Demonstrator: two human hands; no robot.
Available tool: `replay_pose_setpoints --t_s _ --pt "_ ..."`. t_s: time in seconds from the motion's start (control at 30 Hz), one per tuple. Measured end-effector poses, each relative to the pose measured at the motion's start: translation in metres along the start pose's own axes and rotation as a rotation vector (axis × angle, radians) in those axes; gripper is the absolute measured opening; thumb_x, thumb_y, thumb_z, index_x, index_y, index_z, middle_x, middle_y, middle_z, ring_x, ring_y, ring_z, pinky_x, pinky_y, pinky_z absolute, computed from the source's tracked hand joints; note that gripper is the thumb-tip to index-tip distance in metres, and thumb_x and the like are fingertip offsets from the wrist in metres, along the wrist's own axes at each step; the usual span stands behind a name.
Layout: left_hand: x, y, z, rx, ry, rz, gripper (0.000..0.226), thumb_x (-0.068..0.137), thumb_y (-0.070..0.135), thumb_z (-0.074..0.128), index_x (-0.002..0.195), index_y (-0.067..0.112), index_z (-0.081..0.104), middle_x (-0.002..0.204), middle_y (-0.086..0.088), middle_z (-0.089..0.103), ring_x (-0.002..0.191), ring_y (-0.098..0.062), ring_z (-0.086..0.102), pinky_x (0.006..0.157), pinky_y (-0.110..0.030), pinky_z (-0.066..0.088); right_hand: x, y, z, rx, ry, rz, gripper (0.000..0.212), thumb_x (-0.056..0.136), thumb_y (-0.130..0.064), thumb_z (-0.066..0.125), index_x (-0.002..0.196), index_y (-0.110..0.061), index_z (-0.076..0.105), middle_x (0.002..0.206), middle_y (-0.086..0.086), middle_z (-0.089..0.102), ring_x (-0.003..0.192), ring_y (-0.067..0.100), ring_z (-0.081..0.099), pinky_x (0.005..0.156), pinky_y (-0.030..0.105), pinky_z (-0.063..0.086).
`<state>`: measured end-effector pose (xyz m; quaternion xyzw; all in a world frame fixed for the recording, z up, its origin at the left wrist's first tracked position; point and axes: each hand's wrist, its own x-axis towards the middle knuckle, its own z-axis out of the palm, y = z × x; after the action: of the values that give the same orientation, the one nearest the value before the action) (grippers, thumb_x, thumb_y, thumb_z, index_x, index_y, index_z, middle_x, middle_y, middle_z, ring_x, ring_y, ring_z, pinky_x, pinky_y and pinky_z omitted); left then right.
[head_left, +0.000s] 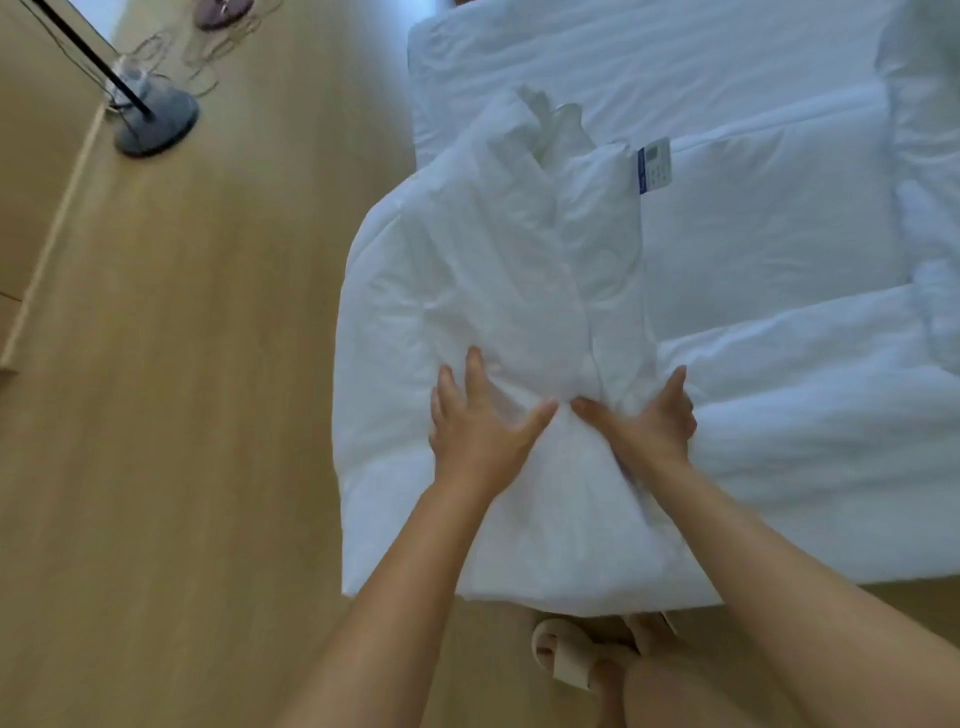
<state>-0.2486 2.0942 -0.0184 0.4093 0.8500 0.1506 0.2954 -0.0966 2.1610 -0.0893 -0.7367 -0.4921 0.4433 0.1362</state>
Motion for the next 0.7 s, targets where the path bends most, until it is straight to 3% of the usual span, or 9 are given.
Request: replay_pose_setpoints --t_s 0.07,0.13,0.17,0.23,0.37,0.43,0.53,0.63,0.7 --pt "0.004 0.024 0.009 0.088 -0.066 0.106 0.102 0.073 0.073 0.054 0.149 0.039 -0.004 0.157 -0.008 -0.010 0.145 -0.028 -0.004 0.112 -0.052 0.014 0.006 -0.005 -0.002 0.190 -0.149 0.084 0.130 0.063 -0.053 0.081 0.151 -0.013 -0.007 0.152 0.014 0.027 0.138 0.030 0.032 0.112 0.043 0.031" --pt "0.010 0.040 0.016 0.205 -0.064 0.175 0.095 0.075 0.073 0.051 0.148 0.043 -0.003 0.155 -0.012 -0.017 0.144 -0.030 -0.010 0.111 -0.057 0.012 0.009 -0.016 0.007 0.486 -0.375 -0.018 0.099 0.067 -0.034 0.082 0.146 -0.009 0.027 0.132 0.004 0.058 0.116 0.019 0.058 0.091 0.035 0.052" --pt "0.014 0.043 0.013 0.258 -0.024 0.207 0.090 0.078 0.073 0.049 0.148 0.043 0.001 0.154 -0.015 -0.019 0.143 -0.031 -0.013 0.111 -0.058 0.011 0.008 -0.026 0.013 0.513 -0.437 -0.110 0.078 0.067 -0.031 0.076 0.136 -0.010 0.046 0.115 -0.003 0.069 0.102 0.012 0.066 0.077 0.024 0.055" --pt "0.026 0.047 0.000 0.287 0.047 0.234 0.081 0.080 0.073 0.044 0.147 0.043 0.011 0.154 -0.015 -0.019 0.142 -0.031 -0.015 0.111 -0.060 0.011 0.000 -0.050 0.021 0.511 -0.485 -0.250 0.057 0.068 -0.035 0.065 0.122 -0.017 0.061 0.101 -0.010 0.072 0.092 0.006 0.068 0.064 0.013 0.051" --pt "0.057 0.038 -0.041 0.255 0.032 0.074 0.093 0.069 0.082 0.046 0.146 0.047 0.007 0.154 -0.010 -0.020 0.143 -0.030 -0.014 0.109 -0.062 0.013 -0.016 -0.086 0.045 0.635 -0.557 -0.280 0.045 0.078 -0.017 0.070 0.122 -0.017 0.060 0.107 -0.004 0.071 0.094 0.009 0.068 0.067 0.017 0.053" --pt "0.074 0.024 -0.069 0.227 0.020 -0.047 0.104 0.062 0.085 0.051 0.145 0.049 -0.001 0.154 -0.010 -0.021 0.143 -0.032 -0.011 0.109 -0.062 0.013 -0.035 -0.111 0.067 0.599 -0.617 -0.301 0.048 0.079 -0.014 0.071 0.122 -0.025 0.053 0.100 -0.015 0.068 0.093 0.005 0.067 0.068 0.016 0.053" --pt "0.098 -0.020 -0.116 0.112 0.030 -0.230 0.110 0.061 0.081 0.058 0.146 0.048 -0.004 0.155 -0.016 -0.010 0.143 -0.037 0.002 0.113 -0.058 0.015 -0.068 -0.146 0.113 0.495 -0.735 -0.391 0.064 0.081 -0.022 0.070 0.125 -0.046 0.029 0.098 -0.036 0.056 0.090 -0.017 0.058 0.071 0.007 0.048" --pt "0.115 -0.080 -0.149 0.047 0.031 -0.368 0.108 0.068 0.071 0.064 0.149 0.041 -0.001 0.154 -0.017 0.006 0.140 -0.036 0.019 0.112 -0.051 0.024 -0.095 -0.166 0.170 0.378 -0.871 -0.357 0.088 0.082 -0.020 0.070 0.148 -0.032 0.012 0.135 -0.016 0.047 0.122 0.002 0.049 0.098 0.027 0.046" --pt "0.127 -0.118 -0.158 -0.046 0.009 -0.382 0.102 0.075 0.060 0.065 0.151 0.035 0.002 0.153 -0.013 0.016 0.137 -0.034 0.028 0.109 -0.046 0.031 -0.099 -0.172 0.204 0.296 -0.917 -0.352 0.077 0.085 -0.024 0.066 0.148 -0.025 0.022 0.135 -0.012 0.049 0.128 0.010 0.045 0.100 0.021 0.042"
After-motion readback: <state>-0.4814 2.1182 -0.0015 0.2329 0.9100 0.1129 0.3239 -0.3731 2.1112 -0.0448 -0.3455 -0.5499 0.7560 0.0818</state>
